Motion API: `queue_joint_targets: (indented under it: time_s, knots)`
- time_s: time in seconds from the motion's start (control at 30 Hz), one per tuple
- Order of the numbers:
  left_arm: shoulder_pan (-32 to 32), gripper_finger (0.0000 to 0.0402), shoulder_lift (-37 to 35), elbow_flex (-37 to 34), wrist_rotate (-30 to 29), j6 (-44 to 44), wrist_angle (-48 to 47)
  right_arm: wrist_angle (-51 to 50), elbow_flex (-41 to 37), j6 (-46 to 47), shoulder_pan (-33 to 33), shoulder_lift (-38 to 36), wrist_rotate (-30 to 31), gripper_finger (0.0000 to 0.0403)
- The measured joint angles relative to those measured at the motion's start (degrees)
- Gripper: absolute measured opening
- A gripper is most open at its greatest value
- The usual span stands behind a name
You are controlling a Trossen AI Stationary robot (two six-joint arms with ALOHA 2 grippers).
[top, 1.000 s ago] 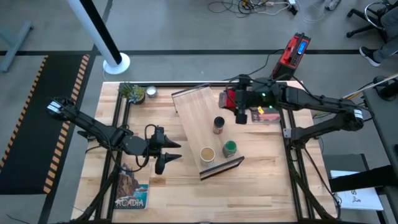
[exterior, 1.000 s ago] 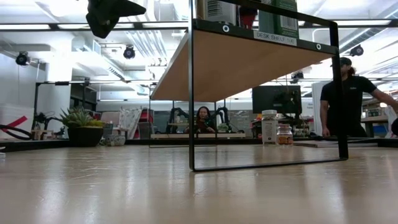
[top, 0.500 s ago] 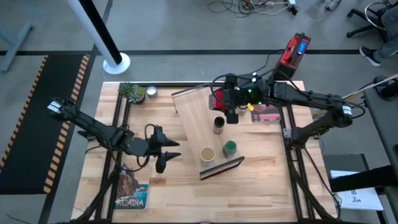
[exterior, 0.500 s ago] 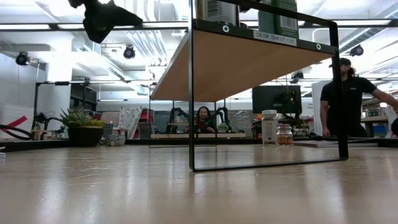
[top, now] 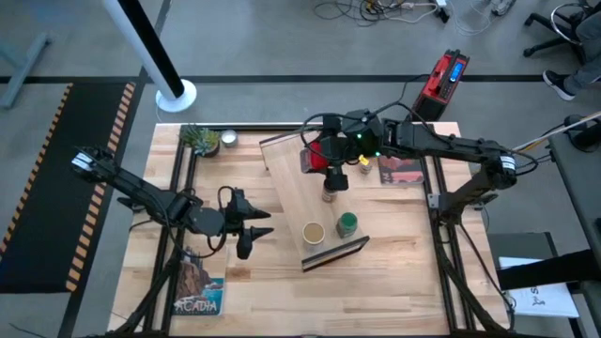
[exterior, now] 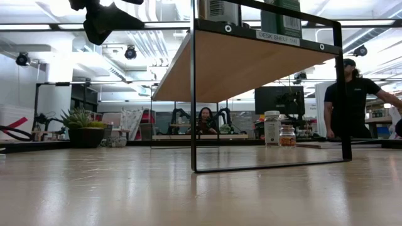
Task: Shelf spices
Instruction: Put the red seasoning can on the shelf aligned with the other brown seasoning bottle
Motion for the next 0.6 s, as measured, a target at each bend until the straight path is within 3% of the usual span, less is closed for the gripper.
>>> queue_joint_targets:
  time_s: [0.3,0.6]
  knots:
    - [0.0,0.0204,0.0,-0.2,-0.2,0.0,-0.5,-4.2,7.2,0.0,2.3,5.3,-2.0,0.0273]
    - [-0.1,0.0204,0.0,-0.5,-0.3,-0.4,-8.4,-15.0,20.9,-1.5,4.2,14.0,-2.0,0.0273]
